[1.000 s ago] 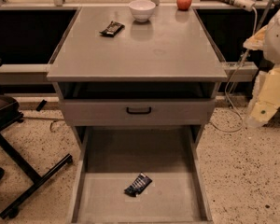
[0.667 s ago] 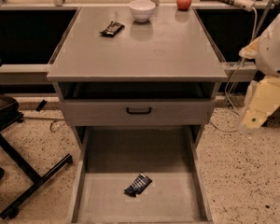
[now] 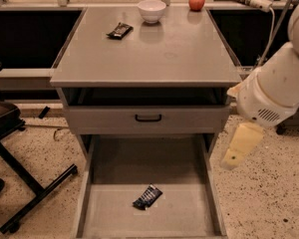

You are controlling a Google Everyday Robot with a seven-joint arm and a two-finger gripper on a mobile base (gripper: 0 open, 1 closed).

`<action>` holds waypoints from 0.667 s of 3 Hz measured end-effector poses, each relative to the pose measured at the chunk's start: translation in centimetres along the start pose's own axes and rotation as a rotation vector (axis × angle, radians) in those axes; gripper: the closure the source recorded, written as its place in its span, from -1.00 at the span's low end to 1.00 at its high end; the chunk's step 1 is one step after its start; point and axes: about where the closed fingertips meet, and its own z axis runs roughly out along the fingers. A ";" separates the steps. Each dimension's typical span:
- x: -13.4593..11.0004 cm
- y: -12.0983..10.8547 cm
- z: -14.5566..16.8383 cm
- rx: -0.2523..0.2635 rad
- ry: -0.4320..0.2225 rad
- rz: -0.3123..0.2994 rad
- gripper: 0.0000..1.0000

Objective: Pick rxbar blueberry from middle drawer and place on counter

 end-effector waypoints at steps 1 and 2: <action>0.0 1.6 5.2 -0.067 -0.035 0.012 -1.00; 0.0 1.6 5.2 -0.067 -0.035 0.012 -1.00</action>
Offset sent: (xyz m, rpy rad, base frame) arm -0.0020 0.0141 -0.0427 0.0452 0.0448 0.0129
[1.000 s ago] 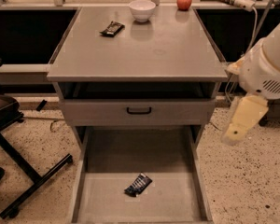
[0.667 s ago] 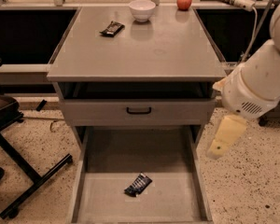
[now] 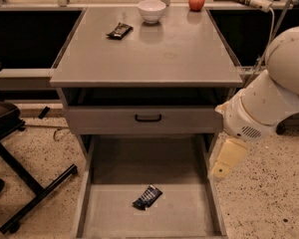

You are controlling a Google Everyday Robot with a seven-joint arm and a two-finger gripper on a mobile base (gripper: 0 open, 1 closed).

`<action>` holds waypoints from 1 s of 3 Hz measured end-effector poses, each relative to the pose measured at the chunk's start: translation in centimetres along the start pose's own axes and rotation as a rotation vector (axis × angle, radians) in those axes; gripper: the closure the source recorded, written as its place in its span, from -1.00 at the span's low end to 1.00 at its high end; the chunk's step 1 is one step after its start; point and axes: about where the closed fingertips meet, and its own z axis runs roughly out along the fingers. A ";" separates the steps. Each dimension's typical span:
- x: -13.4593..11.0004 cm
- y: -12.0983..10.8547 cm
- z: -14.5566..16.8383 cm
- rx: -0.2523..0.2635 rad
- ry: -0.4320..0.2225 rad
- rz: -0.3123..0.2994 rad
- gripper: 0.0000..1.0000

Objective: Pick rxbar blueberry from middle drawer and place on counter

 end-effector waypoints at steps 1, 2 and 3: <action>-0.4 -0.6 1.7 0.020 -0.021 0.001 -1.00; -0.6 -1.2 5.6 0.066 -0.043 0.028 -1.00; -0.8 -2.9 10.0 0.134 -0.065 0.077 -1.00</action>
Offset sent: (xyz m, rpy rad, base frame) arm 0.0705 0.0346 -0.0899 0.0817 -0.2367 -0.1311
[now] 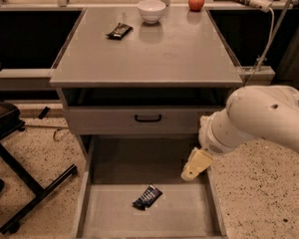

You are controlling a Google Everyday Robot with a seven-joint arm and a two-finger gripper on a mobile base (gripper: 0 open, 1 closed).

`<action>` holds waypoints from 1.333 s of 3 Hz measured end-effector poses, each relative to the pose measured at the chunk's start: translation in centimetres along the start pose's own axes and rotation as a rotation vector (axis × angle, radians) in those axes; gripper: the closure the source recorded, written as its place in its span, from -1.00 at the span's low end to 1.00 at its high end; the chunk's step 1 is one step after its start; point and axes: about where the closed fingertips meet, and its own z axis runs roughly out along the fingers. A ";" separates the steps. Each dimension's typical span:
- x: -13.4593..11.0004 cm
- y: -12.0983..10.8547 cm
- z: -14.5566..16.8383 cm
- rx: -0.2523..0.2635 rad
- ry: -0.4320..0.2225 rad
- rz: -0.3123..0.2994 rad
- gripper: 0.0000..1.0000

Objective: Pick rxbar blueberry from middle drawer and place on counter

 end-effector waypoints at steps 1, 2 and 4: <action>0.4 -0.4 4.2 0.016 0.004 0.043 -1.00; 0.5 1.3 8.0 -0.035 0.011 0.052 -1.00; 0.5 1.9 10.2 -0.049 0.009 0.037 -1.00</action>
Offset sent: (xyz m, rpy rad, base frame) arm 0.0250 0.0362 -0.1008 0.0081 0.0572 -0.0362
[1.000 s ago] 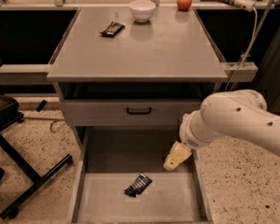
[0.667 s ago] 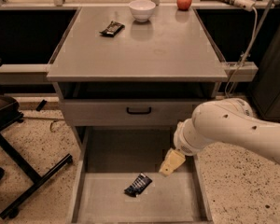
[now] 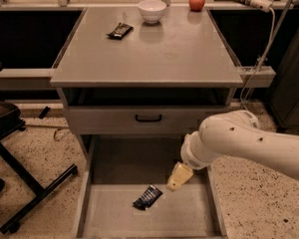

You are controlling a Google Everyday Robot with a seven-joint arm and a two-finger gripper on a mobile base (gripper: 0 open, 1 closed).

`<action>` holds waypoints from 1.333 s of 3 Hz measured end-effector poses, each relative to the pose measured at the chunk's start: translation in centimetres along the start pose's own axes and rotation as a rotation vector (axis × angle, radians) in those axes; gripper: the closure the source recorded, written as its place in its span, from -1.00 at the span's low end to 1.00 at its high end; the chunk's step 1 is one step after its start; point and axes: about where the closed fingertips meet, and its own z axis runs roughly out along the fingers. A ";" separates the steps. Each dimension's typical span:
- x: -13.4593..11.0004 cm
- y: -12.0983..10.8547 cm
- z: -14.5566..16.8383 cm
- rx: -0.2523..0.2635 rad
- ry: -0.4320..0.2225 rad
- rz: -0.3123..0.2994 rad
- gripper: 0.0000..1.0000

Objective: Pick rxbar blueberry from middle drawer and place on counter

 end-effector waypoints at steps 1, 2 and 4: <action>-0.2 1.2 4.2 -0.017 -0.010 -0.026 -1.00; 0.2 2.5 8.5 -0.020 0.005 -0.046 -1.00; 2.3 4.0 14.0 -0.068 0.042 -0.015 -1.00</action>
Offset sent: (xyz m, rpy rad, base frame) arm 0.0007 0.0551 -0.1376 -0.0369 0.0137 0.0519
